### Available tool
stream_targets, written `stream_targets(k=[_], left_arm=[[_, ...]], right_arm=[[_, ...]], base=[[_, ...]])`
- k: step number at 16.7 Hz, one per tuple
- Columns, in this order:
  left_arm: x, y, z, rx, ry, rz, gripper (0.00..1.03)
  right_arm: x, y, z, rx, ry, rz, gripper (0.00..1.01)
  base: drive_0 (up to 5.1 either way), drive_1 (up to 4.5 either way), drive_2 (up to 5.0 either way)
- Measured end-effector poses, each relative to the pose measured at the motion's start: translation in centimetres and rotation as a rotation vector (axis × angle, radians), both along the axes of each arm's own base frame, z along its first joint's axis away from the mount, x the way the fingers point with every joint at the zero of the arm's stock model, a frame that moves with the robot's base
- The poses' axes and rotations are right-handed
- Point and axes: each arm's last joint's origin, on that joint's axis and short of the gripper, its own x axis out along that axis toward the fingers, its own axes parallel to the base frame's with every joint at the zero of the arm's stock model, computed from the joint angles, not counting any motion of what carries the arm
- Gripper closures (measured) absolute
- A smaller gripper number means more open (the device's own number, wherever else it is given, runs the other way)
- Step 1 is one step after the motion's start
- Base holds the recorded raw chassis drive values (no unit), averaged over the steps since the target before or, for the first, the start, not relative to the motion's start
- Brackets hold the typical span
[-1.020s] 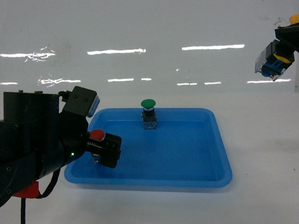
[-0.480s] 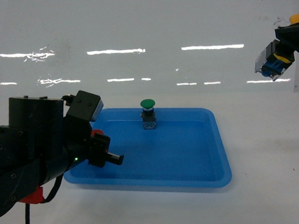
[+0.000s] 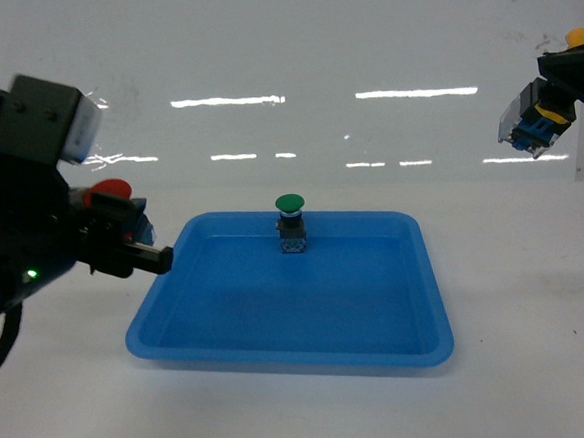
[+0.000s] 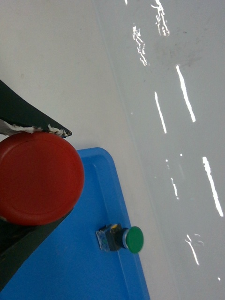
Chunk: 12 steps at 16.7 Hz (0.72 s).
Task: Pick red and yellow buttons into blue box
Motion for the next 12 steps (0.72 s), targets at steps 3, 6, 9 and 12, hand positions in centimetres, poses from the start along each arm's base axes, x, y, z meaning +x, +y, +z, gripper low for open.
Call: stream_targets(k=[3, 6, 9, 12], left_arm=[[-3.4, 0.5, 3.7, -0.016, -0.107, -0.014, 0.70], [-8.0, 0.7, 8.5, -0.025, -0.284, -0.037, 0.70], [-8.8, 0.9, 8.5, -0.019, -0.290, -0.031, 0.71], [-8.8, 0.9, 8.5, -0.019, -0.290, -0.031, 0.71]], right_arm=[[0.0, 0.0, 0.0, 0.000, 0.000, 0.000, 0.67], [0.0, 0.0, 0.0, 0.000, 0.000, 0.000, 0.67], [0.0, 0.0, 0.0, 0.000, 0.000, 0.000, 0.67], [0.0, 0.0, 0.0, 0.000, 0.000, 0.000, 0.67]], base=[[0.0, 0.00, 0.0], [0.0, 0.00, 0.0], [0.0, 0.00, 0.0], [0.0, 0.00, 0.0]])
